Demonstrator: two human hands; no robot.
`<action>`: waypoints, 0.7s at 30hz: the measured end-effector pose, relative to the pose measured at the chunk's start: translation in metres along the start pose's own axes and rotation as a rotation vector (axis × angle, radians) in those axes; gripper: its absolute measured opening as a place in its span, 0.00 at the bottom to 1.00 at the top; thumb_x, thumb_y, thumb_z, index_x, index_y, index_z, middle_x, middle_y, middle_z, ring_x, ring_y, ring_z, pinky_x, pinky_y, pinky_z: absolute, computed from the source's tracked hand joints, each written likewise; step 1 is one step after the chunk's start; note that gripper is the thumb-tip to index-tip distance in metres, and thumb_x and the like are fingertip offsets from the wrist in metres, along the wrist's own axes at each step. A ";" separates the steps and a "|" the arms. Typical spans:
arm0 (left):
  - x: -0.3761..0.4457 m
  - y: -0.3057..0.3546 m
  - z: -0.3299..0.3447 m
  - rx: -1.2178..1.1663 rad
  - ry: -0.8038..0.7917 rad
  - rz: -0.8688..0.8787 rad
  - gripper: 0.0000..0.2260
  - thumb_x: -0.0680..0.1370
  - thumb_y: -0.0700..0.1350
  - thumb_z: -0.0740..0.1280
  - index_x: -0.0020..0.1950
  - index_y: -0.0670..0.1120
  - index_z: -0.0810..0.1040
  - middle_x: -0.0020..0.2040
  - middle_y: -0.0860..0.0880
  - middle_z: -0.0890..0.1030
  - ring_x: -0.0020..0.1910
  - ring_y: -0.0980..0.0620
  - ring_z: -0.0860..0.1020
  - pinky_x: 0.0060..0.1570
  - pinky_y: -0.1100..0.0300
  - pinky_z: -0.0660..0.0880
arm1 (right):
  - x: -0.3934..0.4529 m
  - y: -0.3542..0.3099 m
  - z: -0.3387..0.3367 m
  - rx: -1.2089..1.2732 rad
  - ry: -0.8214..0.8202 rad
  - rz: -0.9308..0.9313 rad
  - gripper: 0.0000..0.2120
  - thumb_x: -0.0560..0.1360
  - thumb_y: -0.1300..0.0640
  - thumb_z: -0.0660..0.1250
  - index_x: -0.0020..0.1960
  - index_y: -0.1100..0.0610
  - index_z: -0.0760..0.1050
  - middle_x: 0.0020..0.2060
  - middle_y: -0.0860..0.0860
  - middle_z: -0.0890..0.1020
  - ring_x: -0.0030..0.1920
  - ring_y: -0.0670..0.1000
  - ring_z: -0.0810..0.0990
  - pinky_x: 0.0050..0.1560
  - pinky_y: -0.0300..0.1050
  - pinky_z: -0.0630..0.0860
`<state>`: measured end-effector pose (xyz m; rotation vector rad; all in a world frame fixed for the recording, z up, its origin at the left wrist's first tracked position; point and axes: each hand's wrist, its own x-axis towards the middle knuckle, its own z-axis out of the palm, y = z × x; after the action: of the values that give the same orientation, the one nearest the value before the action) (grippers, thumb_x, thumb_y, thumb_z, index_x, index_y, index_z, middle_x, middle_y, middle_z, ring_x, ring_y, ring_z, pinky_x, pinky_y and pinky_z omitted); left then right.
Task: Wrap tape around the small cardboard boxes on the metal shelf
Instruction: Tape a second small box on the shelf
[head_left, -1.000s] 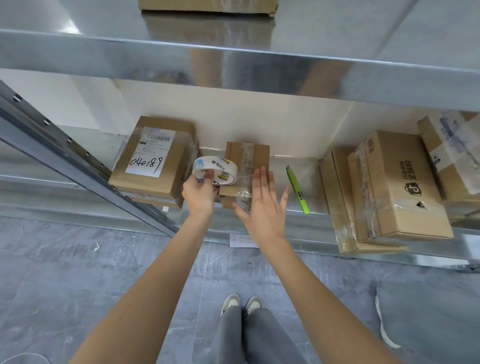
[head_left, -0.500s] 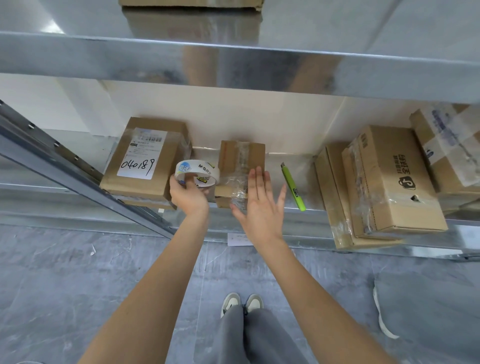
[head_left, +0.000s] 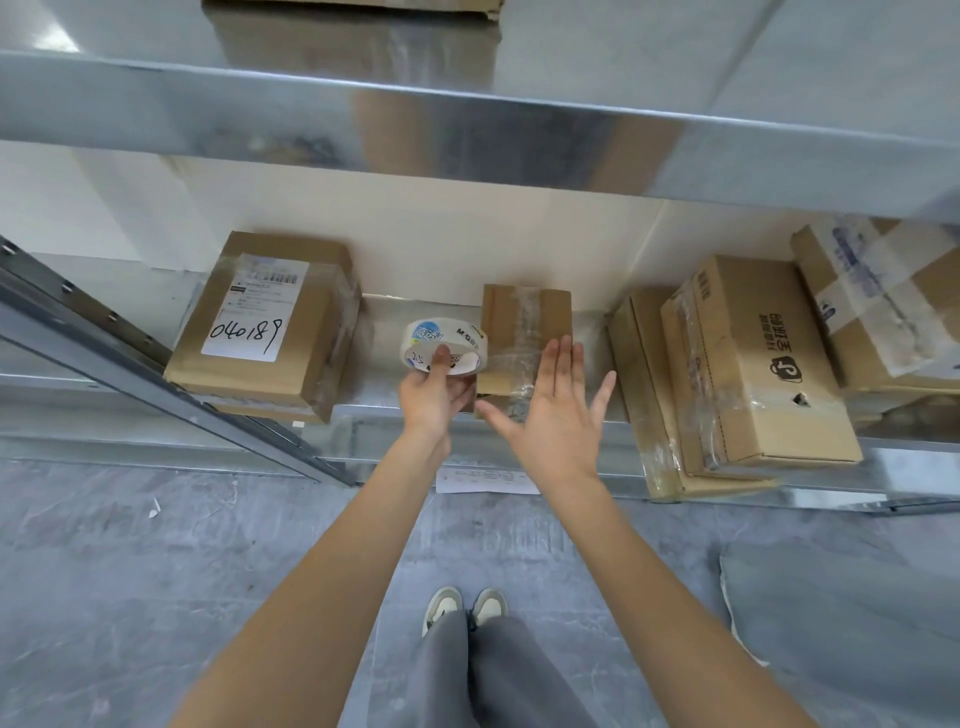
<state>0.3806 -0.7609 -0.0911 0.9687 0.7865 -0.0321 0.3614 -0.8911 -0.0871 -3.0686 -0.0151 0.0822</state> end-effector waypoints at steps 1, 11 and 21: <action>0.002 0.001 0.000 -0.001 0.012 0.010 0.11 0.82 0.46 0.63 0.59 0.40 0.74 0.52 0.38 0.82 0.40 0.49 0.84 0.35 0.62 0.81 | 0.000 -0.001 0.001 -0.009 -0.002 0.005 0.54 0.69 0.22 0.45 0.78 0.63 0.44 0.79 0.57 0.48 0.78 0.52 0.43 0.73 0.64 0.34; 0.024 -0.019 -0.008 -0.002 0.212 -0.010 0.08 0.82 0.42 0.64 0.56 0.38 0.72 0.47 0.37 0.80 0.26 0.52 0.82 0.24 0.60 0.78 | -0.001 -0.013 -0.001 -0.013 -0.002 0.064 0.60 0.64 0.20 0.41 0.77 0.67 0.43 0.78 0.62 0.47 0.78 0.57 0.41 0.71 0.66 0.31; 0.032 -0.022 -0.011 0.014 0.158 -0.014 0.06 0.82 0.40 0.64 0.56 0.38 0.71 0.39 0.44 0.81 0.25 0.53 0.82 0.24 0.63 0.77 | 0.000 -0.051 0.004 -0.123 0.153 -0.051 0.26 0.77 0.46 0.61 0.72 0.57 0.70 0.72 0.52 0.69 0.73 0.57 0.66 0.64 0.74 0.64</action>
<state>0.3899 -0.7558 -0.1296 0.9870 0.9395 0.0272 0.3612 -0.8403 -0.0873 -3.1849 -0.0926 -0.1620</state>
